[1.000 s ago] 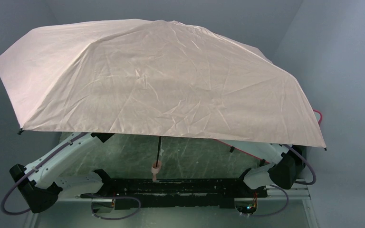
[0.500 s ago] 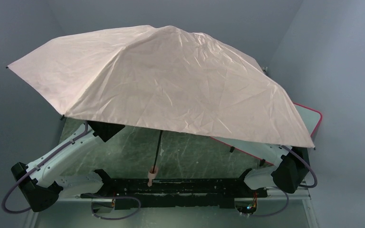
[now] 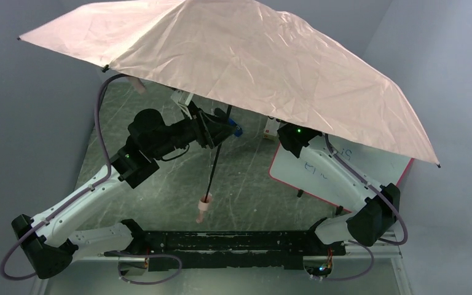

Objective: Put away the umbrella

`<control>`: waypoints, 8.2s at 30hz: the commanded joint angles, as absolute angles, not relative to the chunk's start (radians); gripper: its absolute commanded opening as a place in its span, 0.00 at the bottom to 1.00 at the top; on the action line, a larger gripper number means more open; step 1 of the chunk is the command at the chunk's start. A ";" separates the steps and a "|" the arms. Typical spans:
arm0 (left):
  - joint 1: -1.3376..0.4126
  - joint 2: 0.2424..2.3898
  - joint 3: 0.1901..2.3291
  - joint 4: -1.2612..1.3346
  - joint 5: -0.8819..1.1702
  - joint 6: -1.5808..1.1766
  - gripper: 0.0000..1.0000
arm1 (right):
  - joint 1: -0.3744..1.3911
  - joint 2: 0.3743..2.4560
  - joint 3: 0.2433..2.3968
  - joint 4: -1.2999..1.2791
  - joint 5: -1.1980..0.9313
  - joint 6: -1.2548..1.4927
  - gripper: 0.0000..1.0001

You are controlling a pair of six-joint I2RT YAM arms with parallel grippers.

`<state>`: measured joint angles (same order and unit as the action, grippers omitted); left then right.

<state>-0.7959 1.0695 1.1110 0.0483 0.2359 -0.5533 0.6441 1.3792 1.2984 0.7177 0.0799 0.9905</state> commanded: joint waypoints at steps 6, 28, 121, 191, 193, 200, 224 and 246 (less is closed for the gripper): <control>-0.798 1.061 1.066 0.099 0.342 -0.566 0.49 | 0.632 1.402 1.383 0.817 0.085 1.021 0.00; -0.797 1.173 1.221 0.225 0.249 -0.581 0.05 | 0.743 1.239 1.010 0.651 -0.017 0.837 0.00; -0.779 1.105 1.239 -0.117 0.046 -0.477 0.05 | 0.899 1.264 0.904 0.633 0.077 0.861 0.00; -0.768 0.917 1.172 -0.802 -0.144 -0.467 0.05 | 1.088 1.462 0.911 0.539 0.097 1.024 0.01; -0.768 0.934 1.211 -0.830 -0.150 -0.465 0.05 | 1.096 1.470 0.939 0.519 0.073 1.036 0.01; -0.768 1.013 1.455 -1.041 -0.202 -0.468 0.05 | 1.177 1.458 1.048 0.411 0.098 1.098 0.00; -0.769 0.975 1.091 -0.877 -0.237 -0.577 0.05 | 1.181 1.642 0.916 0.376 0.102 1.171 0.05; -0.646 1.126 0.930 -0.568 -0.227 -0.538 0.05 | 1.088 1.444 0.630 0.407 0.134 1.108 0.65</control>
